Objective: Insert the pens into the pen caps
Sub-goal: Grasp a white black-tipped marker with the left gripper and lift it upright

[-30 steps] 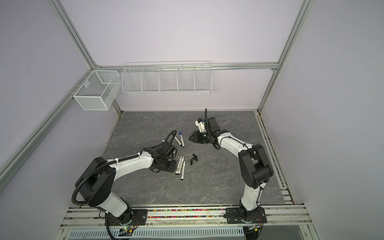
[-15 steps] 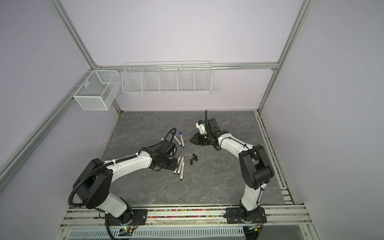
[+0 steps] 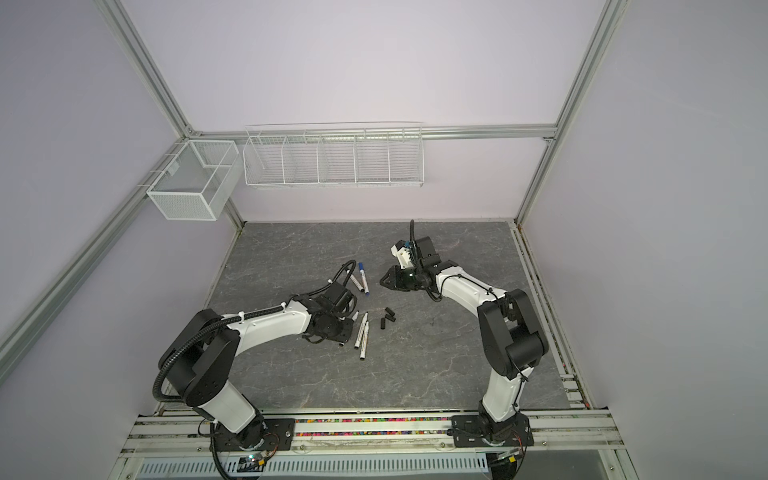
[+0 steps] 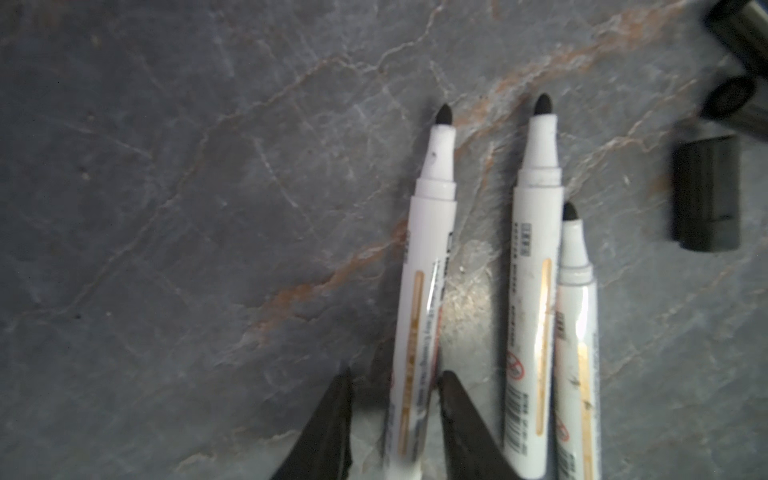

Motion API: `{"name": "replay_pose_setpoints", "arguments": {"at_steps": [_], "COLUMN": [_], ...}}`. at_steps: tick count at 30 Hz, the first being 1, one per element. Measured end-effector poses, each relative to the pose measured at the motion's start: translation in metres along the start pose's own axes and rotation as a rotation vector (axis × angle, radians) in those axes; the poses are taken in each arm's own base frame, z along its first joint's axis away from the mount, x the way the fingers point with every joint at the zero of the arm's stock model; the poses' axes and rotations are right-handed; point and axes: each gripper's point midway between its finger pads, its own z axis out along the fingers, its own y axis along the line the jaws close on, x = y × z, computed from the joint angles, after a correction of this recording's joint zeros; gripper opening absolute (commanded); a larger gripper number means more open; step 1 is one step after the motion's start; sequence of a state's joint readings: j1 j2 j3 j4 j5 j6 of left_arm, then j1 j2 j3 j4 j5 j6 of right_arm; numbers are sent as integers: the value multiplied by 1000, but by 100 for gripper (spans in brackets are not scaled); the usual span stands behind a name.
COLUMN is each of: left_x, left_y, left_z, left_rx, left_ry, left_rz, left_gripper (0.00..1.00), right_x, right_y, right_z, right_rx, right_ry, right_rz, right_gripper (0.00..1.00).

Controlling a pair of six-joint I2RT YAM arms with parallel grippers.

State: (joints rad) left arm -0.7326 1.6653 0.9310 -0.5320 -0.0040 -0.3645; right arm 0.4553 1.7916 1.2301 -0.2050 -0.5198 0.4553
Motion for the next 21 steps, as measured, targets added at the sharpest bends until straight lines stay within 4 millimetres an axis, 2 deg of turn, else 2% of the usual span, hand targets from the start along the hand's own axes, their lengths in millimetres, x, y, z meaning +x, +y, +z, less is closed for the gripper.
{"name": "replay_pose_setpoints", "arguments": {"at_steps": [4,7,13,15,18,21], "left_x": [-1,-2,-11,-21,-45,-69], "left_y": [4,5,9,16,28,22], "left_z": [1,1,-4,-14,-47,-83], "left_rx": [-29,-37,-14,28,108,191], "left_ry": [7,7,-25,-74,-208,-345], "left_rz": [-6,-9,-61,-117,-198,-204], "left_gripper": [16,0,0,0,0,0], "right_x": [0,0,0,-1,-4,-4], "right_y": [0,0,0,2,9,18], "right_z": [0,0,-1,-3,-8,-12], "right_rx": [0,0,1,-1,-10,-26], "right_ry": [0,0,0,-5,-18,-24], "right_rz": [0,-1,-9,-15,-35,-66], "right_gripper": [29,29,30,31,34,45]}}
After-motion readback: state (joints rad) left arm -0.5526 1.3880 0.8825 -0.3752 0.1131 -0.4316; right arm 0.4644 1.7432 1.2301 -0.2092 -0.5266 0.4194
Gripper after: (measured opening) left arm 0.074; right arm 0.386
